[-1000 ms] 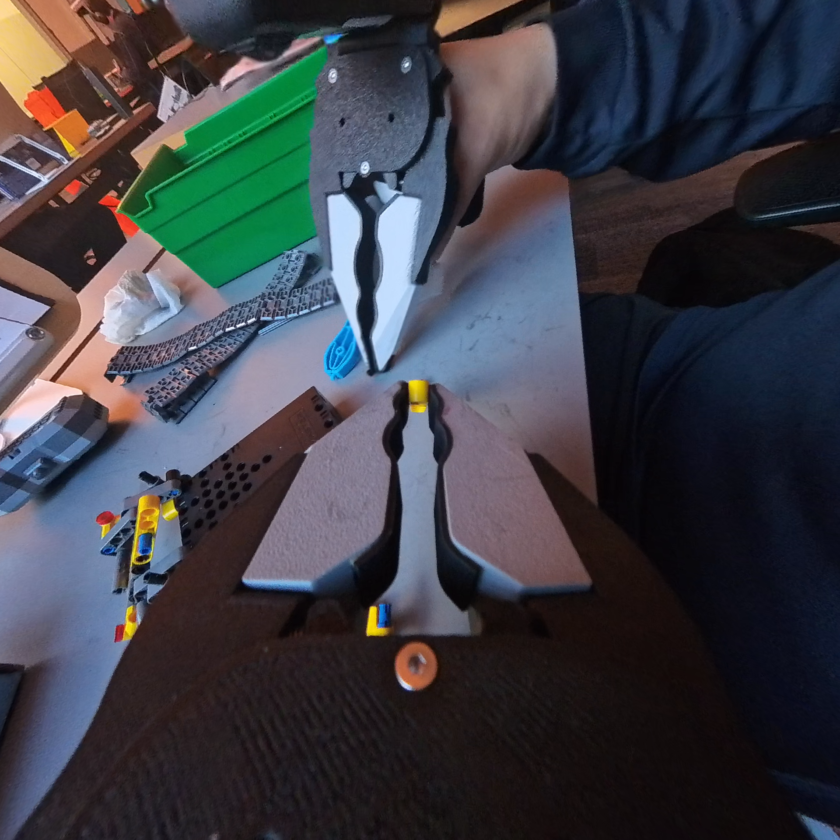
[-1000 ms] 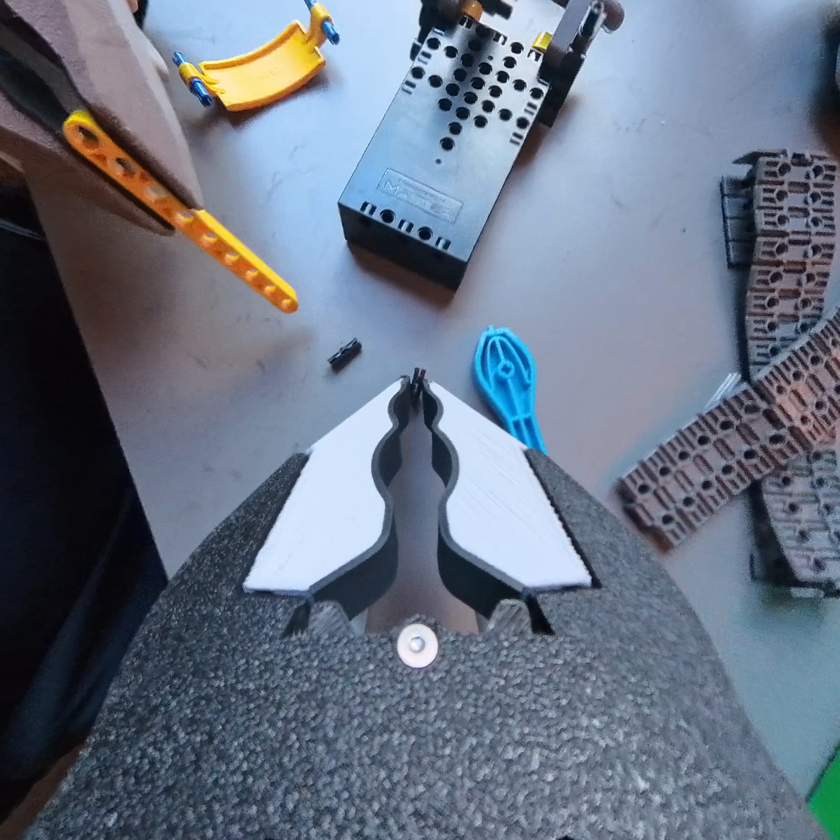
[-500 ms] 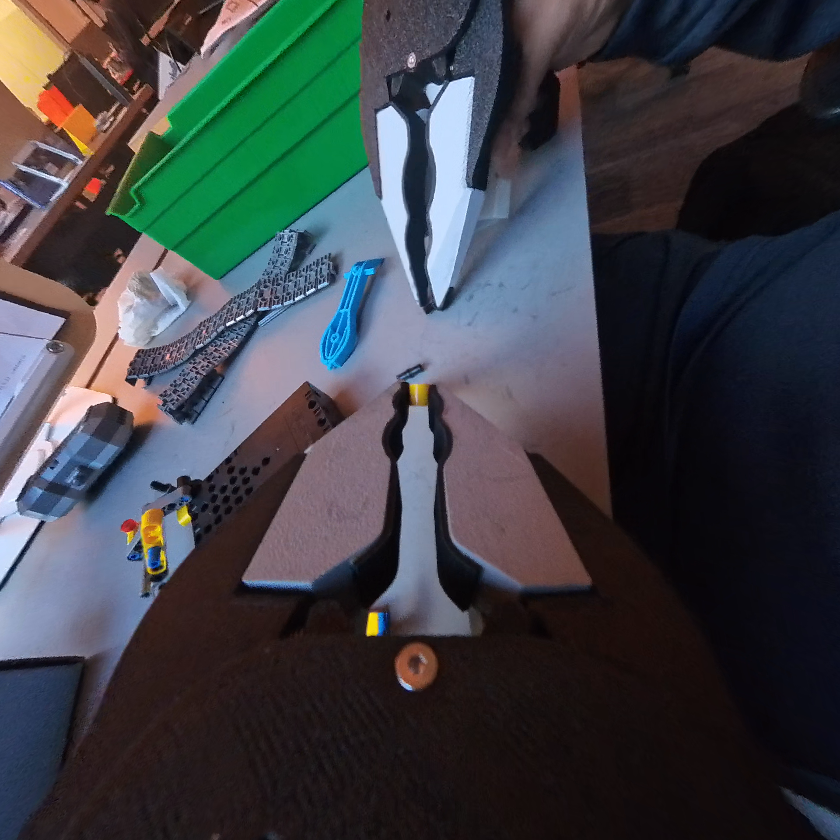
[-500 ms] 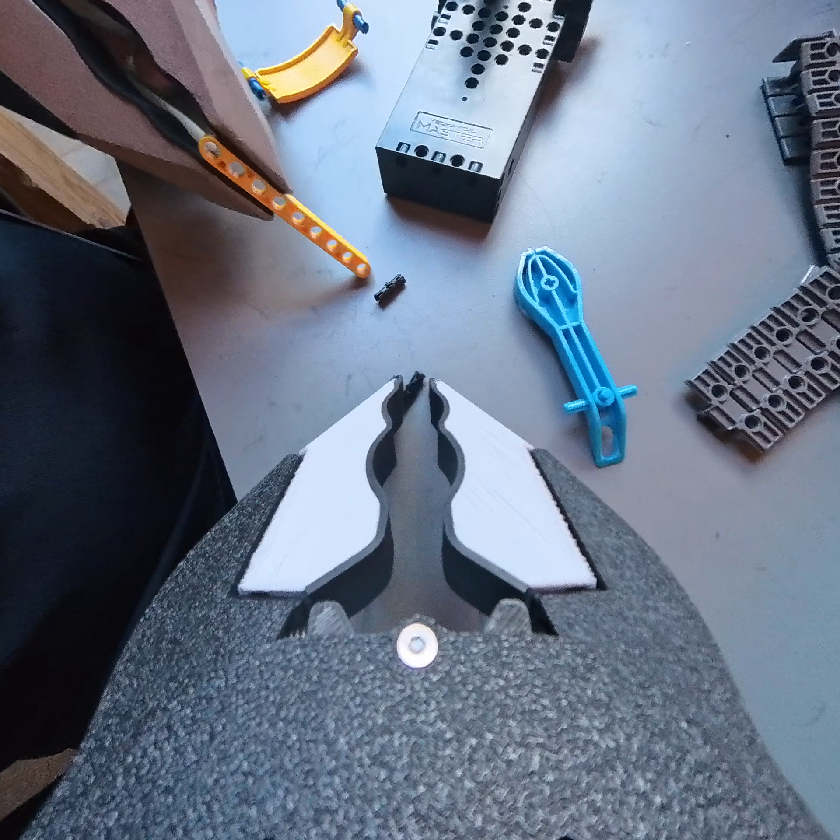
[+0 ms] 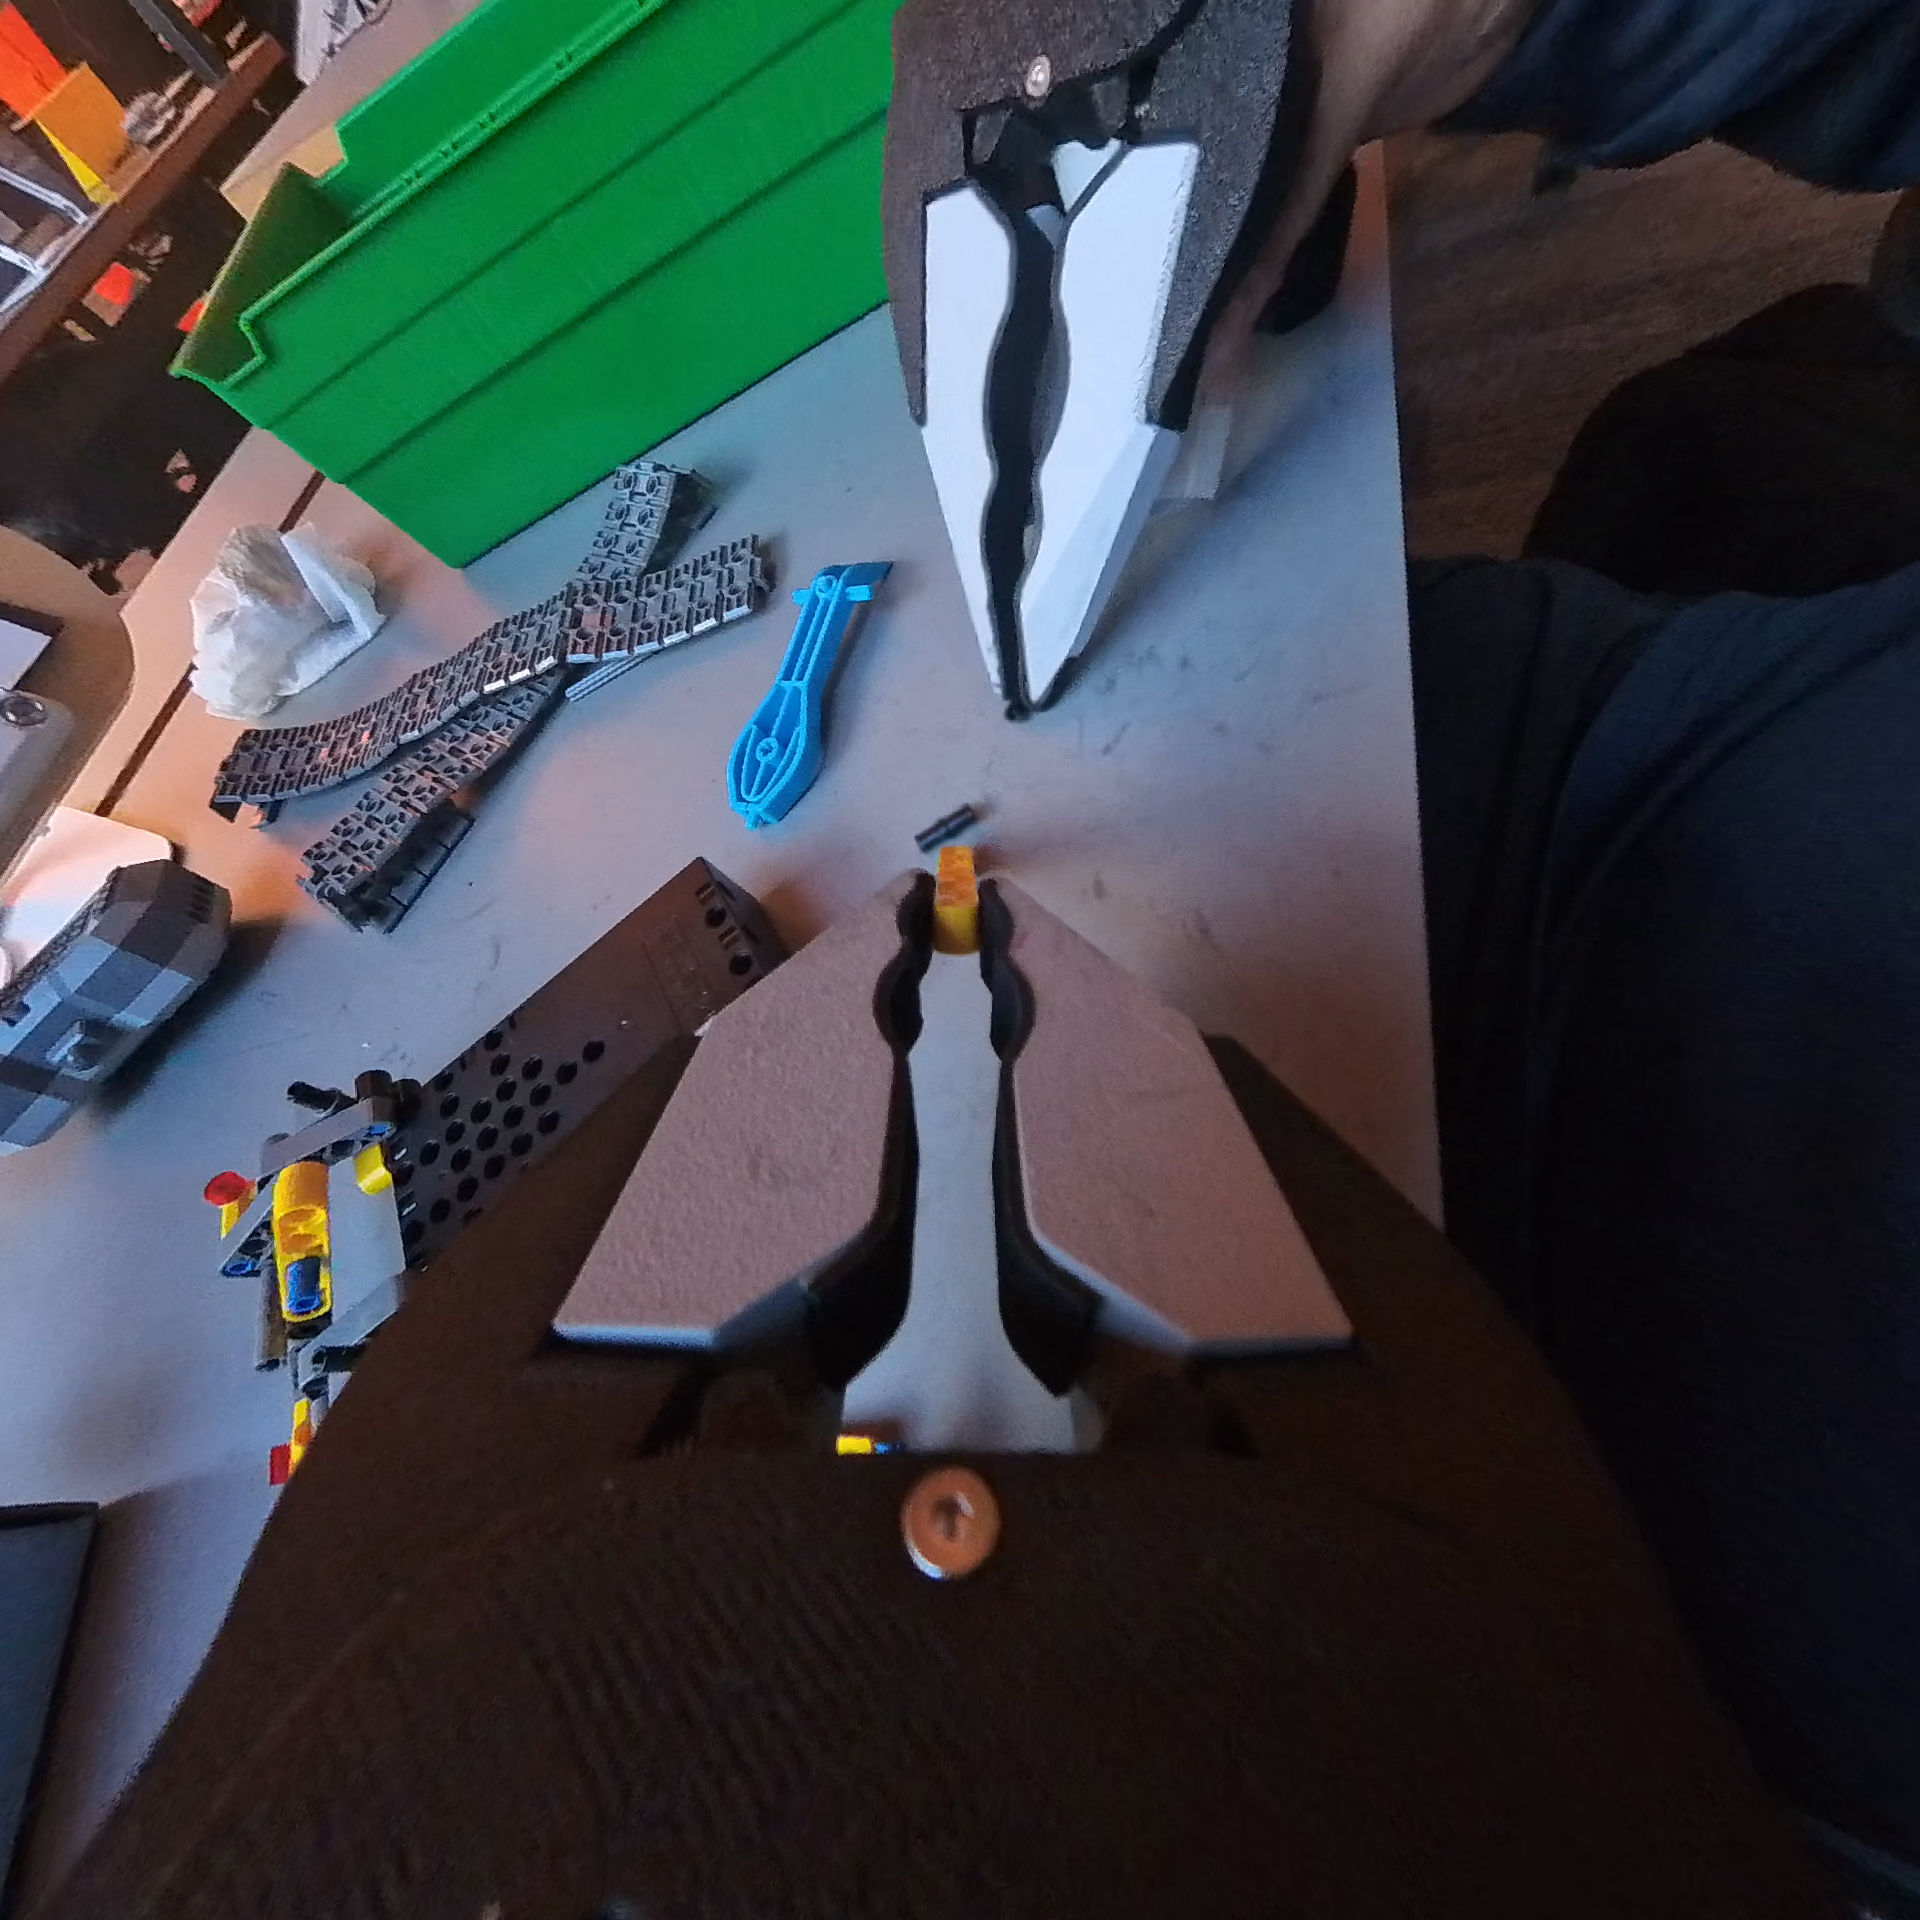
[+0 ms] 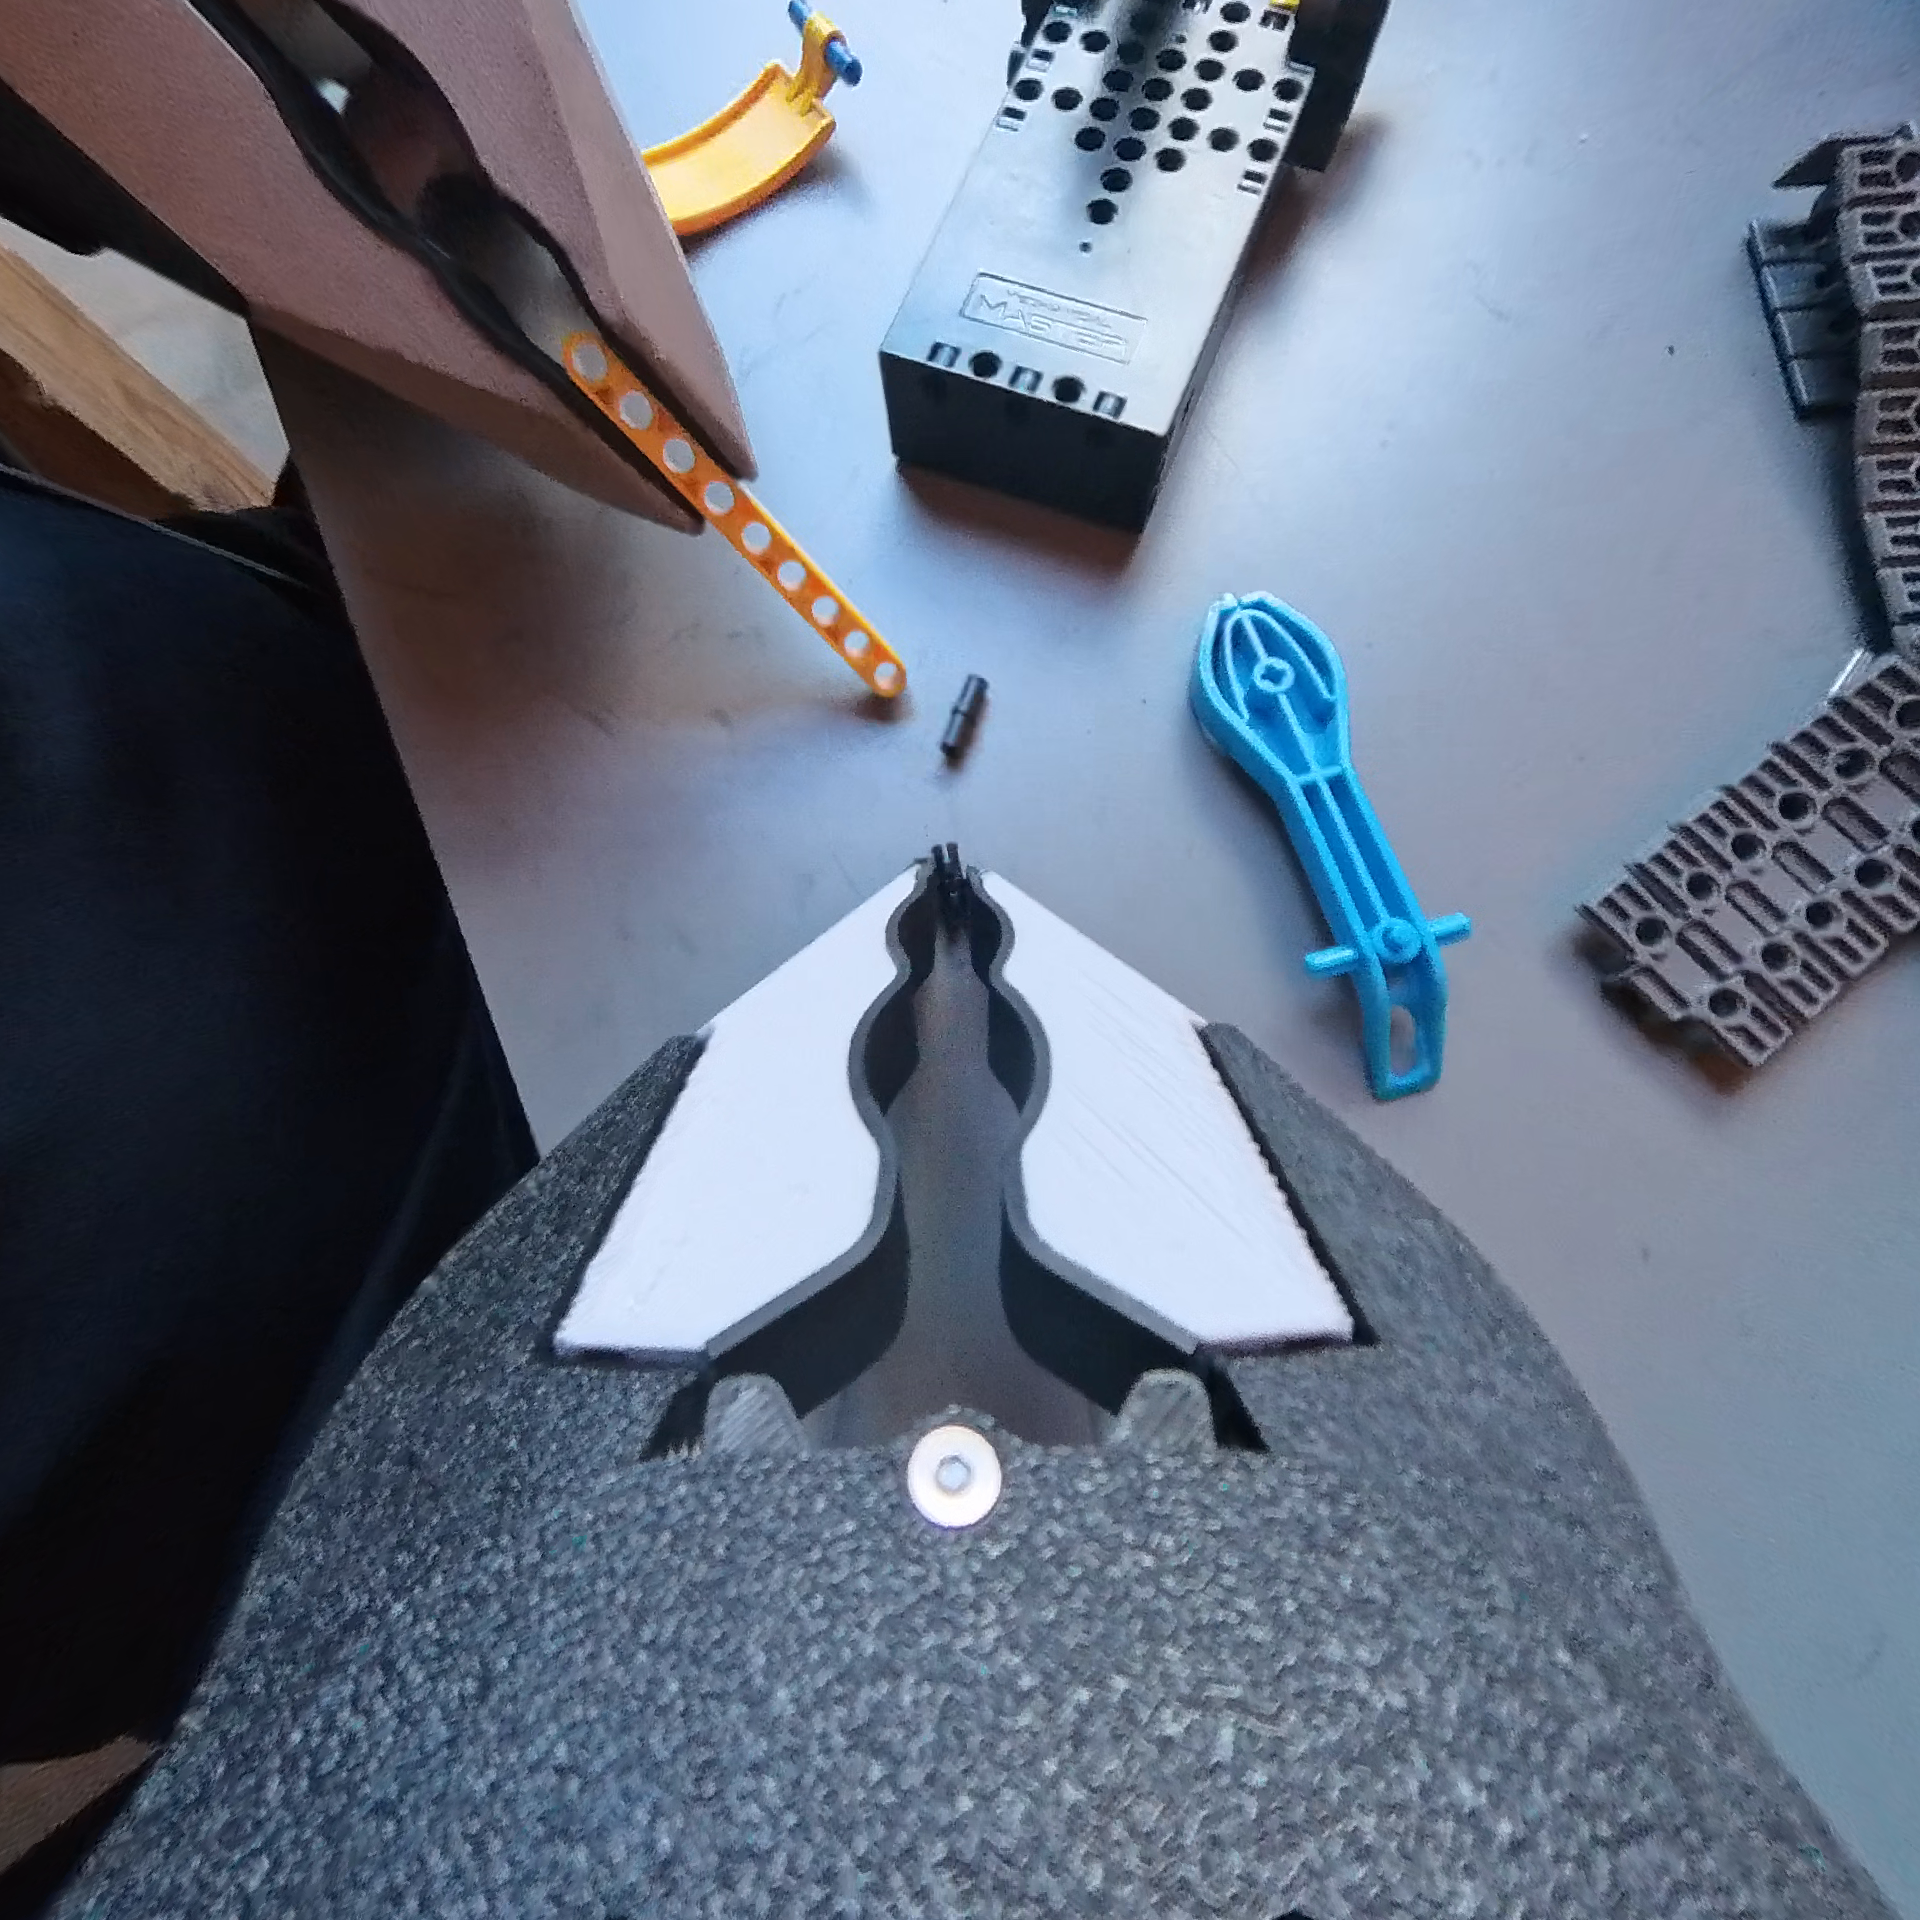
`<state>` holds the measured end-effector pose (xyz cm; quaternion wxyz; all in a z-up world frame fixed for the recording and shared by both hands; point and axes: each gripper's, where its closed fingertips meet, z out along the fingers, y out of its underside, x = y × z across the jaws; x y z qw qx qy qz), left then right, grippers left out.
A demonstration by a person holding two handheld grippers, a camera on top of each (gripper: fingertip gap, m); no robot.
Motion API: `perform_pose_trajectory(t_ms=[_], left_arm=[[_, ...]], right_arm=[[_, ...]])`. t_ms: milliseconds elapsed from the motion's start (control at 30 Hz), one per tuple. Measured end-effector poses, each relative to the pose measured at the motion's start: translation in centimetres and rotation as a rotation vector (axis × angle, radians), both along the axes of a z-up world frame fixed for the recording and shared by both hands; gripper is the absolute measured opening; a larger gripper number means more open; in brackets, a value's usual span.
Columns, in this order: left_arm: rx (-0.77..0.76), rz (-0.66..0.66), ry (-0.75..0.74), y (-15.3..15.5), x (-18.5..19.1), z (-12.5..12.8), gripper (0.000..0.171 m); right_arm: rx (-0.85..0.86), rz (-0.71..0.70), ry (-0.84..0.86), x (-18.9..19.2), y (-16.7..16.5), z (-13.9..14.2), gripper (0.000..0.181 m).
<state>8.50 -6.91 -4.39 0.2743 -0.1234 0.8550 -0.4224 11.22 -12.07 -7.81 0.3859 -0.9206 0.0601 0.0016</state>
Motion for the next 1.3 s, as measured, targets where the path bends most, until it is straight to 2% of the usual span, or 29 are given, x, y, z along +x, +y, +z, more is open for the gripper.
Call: perform_pose_trajectory(t_ms=[233,500,800,1300], left_arm=[[0.063,0.014,0.054,0.7,-0.2,-1.2,0.006],[0.117,0.033,0.188,1.5,-0.3,-3.0,0.005],[0.104,0.033,0.228,1.6,-0.3,-3.1,0.005],[0.114,0.032,0.205,1.5,-0.3,-3.1,0.005]], right_arm=[[0.009,-0.020,-0.018,0.6,0.6,0.2,0.003],[0.114,-0.050,-0.039,2.8,1.8,1.8,0.003],[0.027,0.112,-0.159,2.7,3.1,0.9,0.003],[-0.003,0.160,-0.161,2.4,2.9,0.5,0.005]])
